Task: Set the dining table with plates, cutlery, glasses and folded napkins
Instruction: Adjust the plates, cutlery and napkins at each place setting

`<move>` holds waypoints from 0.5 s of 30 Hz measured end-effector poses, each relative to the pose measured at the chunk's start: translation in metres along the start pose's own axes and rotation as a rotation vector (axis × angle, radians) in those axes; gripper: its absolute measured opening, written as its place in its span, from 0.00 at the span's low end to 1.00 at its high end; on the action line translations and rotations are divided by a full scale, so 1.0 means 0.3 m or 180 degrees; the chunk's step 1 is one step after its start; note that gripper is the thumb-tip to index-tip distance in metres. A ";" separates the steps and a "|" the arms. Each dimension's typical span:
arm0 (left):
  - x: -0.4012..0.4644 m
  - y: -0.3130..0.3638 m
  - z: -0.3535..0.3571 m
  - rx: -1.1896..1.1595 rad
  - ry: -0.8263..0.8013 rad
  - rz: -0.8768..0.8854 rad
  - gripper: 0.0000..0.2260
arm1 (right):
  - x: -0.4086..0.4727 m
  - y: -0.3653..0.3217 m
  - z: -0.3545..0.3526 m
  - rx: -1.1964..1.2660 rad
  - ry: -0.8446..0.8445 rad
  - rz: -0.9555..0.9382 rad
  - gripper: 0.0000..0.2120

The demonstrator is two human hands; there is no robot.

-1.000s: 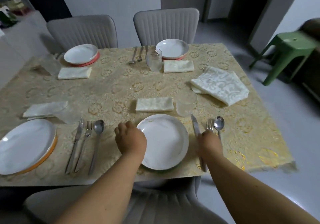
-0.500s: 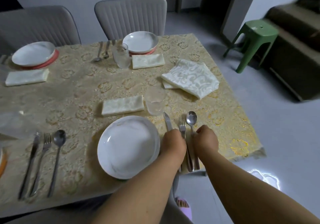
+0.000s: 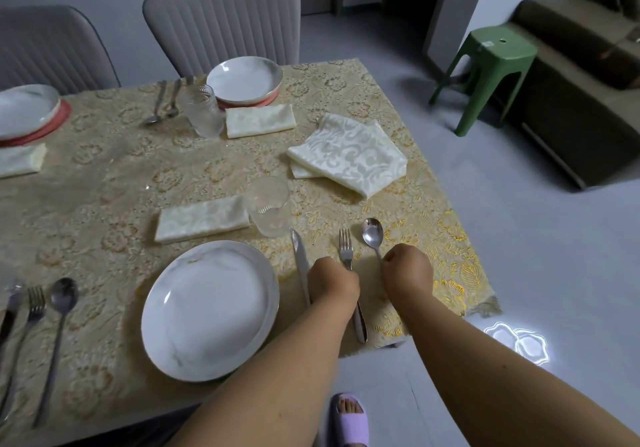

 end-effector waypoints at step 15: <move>-0.012 0.034 0.011 0.0141 0.0184 0.0303 0.08 | 0.000 0.033 -0.046 0.0239 0.0343 -0.0023 0.06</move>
Point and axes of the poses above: each hand's wrist, its own x-axis towards the middle knuckle, its own z-axis out of the palm, y = z × x, the point moved 7 cm from there along x, towards the middle knuckle, and after that the axes turned 6 degrees about z, right-handed, at the moved point
